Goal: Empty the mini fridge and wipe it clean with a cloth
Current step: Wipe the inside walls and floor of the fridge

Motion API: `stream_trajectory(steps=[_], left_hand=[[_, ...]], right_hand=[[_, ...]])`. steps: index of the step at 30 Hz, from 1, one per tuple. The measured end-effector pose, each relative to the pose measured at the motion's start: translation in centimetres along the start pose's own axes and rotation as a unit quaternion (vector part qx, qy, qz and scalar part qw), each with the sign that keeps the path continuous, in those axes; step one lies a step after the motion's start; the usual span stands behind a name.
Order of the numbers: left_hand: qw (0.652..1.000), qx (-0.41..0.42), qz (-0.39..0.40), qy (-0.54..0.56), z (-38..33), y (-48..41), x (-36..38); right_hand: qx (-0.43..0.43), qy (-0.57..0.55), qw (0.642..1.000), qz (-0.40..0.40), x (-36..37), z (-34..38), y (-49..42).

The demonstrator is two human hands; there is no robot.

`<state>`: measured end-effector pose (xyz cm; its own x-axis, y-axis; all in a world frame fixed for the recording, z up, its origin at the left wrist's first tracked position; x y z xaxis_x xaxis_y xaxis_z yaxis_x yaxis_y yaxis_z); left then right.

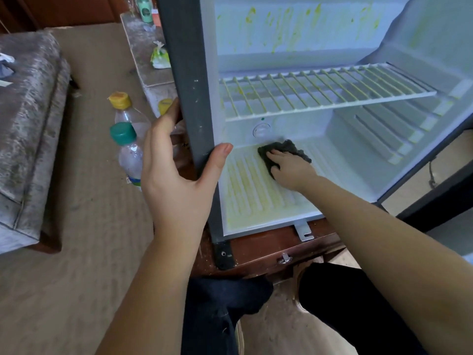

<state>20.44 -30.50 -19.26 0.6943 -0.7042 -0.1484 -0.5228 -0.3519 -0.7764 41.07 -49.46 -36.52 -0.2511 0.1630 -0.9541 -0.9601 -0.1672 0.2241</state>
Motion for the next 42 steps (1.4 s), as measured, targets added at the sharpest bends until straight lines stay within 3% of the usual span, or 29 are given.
stream_trajectory(steps=[5,13,22,34,42], left_hand=[[0.999,0.030,0.005,-0.021,-0.3,-0.3,0.0],[0.998,0.037,0.005,-0.047,-0.6,-0.1,-0.2],[0.999,0.025,0.009,-0.044,-0.1,-0.1,-0.3],[0.999,0.026,-0.008,-0.042,-0.1,0.0,-0.3],[0.998,0.032,-0.005,-0.051,0.0,0.2,0.0]], right_hand=[[0.076,-0.035,0.996,-0.044,-1.4,-0.6,-3.7],[-0.023,-0.002,0.999,-0.040,1.0,4.4,-2.8],[0.126,0.018,0.991,-0.034,-2.4,-6.0,-4.5],[0.000,0.029,0.998,-0.058,1.0,4.2,-2.4],[-0.035,0.034,0.997,-0.053,1.5,3.9,1.0]])
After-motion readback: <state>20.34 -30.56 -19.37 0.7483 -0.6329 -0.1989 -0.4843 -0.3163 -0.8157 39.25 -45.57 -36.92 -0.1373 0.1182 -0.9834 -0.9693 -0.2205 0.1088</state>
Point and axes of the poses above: each hand's wrist, its own y-axis away from the middle knuckle, its own x-axis out of the palm, z = x × y, the point moved 10 cm from there along -y, towards the middle knuckle, and after that the axes turned 12 degrees about x, right-handed, at the moved point
